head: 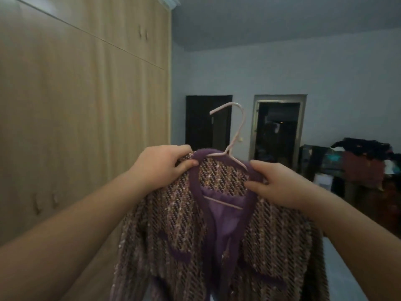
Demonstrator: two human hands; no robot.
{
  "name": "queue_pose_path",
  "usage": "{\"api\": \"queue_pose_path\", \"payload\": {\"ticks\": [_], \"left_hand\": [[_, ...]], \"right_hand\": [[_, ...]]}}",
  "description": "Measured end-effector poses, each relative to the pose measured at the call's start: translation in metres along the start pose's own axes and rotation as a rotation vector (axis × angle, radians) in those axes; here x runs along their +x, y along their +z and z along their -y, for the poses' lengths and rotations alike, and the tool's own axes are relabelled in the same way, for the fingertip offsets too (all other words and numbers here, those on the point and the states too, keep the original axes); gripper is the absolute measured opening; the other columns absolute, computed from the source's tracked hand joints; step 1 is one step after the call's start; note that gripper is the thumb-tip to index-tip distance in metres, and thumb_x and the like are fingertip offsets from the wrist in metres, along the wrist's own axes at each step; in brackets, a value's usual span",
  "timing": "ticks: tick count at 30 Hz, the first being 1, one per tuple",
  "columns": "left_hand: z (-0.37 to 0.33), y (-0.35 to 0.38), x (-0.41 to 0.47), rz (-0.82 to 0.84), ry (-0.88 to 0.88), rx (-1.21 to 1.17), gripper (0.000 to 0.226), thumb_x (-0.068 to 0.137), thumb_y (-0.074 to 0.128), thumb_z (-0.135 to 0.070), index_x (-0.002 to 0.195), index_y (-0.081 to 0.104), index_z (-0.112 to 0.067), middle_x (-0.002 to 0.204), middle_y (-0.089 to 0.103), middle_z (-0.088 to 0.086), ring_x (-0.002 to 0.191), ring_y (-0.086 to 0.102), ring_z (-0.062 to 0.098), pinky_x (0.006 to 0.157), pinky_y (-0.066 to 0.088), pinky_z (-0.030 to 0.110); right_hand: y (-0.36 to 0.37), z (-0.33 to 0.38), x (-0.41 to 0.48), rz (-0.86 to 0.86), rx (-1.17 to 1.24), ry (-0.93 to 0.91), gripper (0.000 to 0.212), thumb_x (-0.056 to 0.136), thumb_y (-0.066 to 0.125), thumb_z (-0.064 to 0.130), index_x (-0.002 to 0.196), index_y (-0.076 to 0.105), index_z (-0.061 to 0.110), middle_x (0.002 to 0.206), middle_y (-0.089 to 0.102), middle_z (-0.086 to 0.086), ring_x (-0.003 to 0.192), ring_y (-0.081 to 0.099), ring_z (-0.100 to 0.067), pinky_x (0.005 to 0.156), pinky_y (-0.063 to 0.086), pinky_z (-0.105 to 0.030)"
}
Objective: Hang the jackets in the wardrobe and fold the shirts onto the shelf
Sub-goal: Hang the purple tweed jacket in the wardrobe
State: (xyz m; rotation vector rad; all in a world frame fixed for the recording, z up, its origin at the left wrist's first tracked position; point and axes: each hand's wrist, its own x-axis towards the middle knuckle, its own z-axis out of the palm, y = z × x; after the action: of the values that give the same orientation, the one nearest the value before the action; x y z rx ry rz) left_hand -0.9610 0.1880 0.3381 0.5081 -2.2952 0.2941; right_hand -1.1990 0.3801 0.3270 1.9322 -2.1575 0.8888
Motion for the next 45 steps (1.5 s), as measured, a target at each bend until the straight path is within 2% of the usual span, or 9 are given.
{"api": "queue_pose_path", "payload": {"ticks": [5,9,14,18,22,26,30,37,45], "left_hand": [[0.036,-0.020,-0.028,-0.042,-0.336,0.099,0.036,0.091,0.058,-0.043,0.123,0.054,-0.027,0.123,0.050,0.004,0.121,0.043,0.026,0.103,0.041,0.046],[0.030,-0.039,-0.077,0.053,-0.467,-0.223,0.003,0.093,0.055,-0.036,0.091,0.053,-0.034,0.089,0.061,-0.010,0.087,0.060,0.017,0.077,0.052,0.037],[0.034,-0.088,-0.152,0.340,-0.800,-0.957,0.049,0.097,0.045,-0.059,0.110,0.060,-0.014,0.100,0.066,0.017,0.081,0.071,0.025,0.071,0.062,0.044],[0.065,-0.140,-0.217,0.243,-0.888,-0.949,0.062,0.095,0.046,-0.061,0.121,0.060,-0.006,0.108,0.068,0.023,0.082,0.067,0.028,0.071,0.060,0.043],[0.106,-0.199,-0.295,0.210,-0.951,-0.882,0.043,0.102,0.043,-0.048,0.110,0.061,-0.010,0.094,0.069,0.011,0.079,0.068,0.021,0.068,0.057,0.034],[0.152,-0.257,-0.368,0.111,-1.001,-0.497,0.016,0.100,0.054,-0.024,0.111,0.058,-0.014,0.104,0.068,0.011,0.088,0.067,0.020,0.076,0.057,0.040],[0.186,-0.311,-0.440,0.151,-1.058,-0.304,0.029,0.095,0.058,-0.029,0.123,0.054,-0.022,0.112,0.064,0.004,0.102,0.065,0.025,0.089,0.055,0.043],[0.247,-0.399,-0.522,0.019,-1.021,-0.131,0.058,0.097,0.061,-0.027,0.150,0.038,-0.022,0.130,0.044,-0.014,0.124,0.049,0.007,0.097,0.037,0.018],[0.341,-0.442,-0.609,0.083,-1.081,0.074,0.010,0.097,0.057,-0.022,0.102,0.065,-0.023,0.101,0.068,-0.003,0.097,0.063,0.016,0.085,0.047,0.031]], "right_hand": [[0.054,0.061,0.042,-0.124,0.127,0.055,0.009,0.089,0.064,0.043,0.086,0.056,0.042,0.079,0.066,0.023,0.067,0.062,0.002,0.060,0.048,-0.025],[0.104,0.121,0.066,-0.006,0.353,0.147,0.010,0.094,0.062,0.039,0.090,0.060,0.029,0.083,0.067,0.007,0.077,0.065,-0.010,0.059,0.045,-0.026],[0.160,0.231,0.060,0.231,0.868,0.284,0.029,0.096,0.061,0.027,0.118,0.065,0.008,0.103,0.073,-0.013,0.096,0.070,-0.030,0.091,0.055,-0.048],[0.198,0.331,0.037,0.379,1.136,0.303,0.027,0.101,0.055,0.023,0.101,0.069,0.000,0.078,0.073,-0.018,0.067,0.072,-0.030,0.062,0.059,-0.040],[0.234,0.405,0.022,0.401,0.862,0.138,0.025,0.098,0.056,0.012,0.116,0.065,-0.003,0.111,0.069,-0.025,0.102,0.067,-0.034,0.090,0.053,-0.044],[0.252,0.472,0.007,0.407,0.673,0.032,0.021,0.093,0.061,0.013,0.108,0.069,0.001,0.107,0.071,-0.019,0.101,0.067,-0.031,0.094,0.052,-0.042],[0.253,0.530,-0.006,0.532,0.576,-0.145,0.009,0.090,0.063,0.018,0.089,0.070,0.012,0.091,0.075,-0.006,0.084,0.070,-0.018,0.076,0.053,-0.028],[0.259,0.618,-0.011,0.688,0.368,-0.568,0.011,0.095,0.064,0.028,0.105,0.061,0.029,0.105,0.070,0.011,0.100,0.066,-0.012,0.091,0.050,-0.036],[0.346,0.705,0.036,0.453,0.076,-0.806,0.023,0.099,0.055,0.036,0.120,0.046,0.034,0.117,0.065,0.001,0.102,0.062,-0.018,0.089,0.050,-0.043]]}}
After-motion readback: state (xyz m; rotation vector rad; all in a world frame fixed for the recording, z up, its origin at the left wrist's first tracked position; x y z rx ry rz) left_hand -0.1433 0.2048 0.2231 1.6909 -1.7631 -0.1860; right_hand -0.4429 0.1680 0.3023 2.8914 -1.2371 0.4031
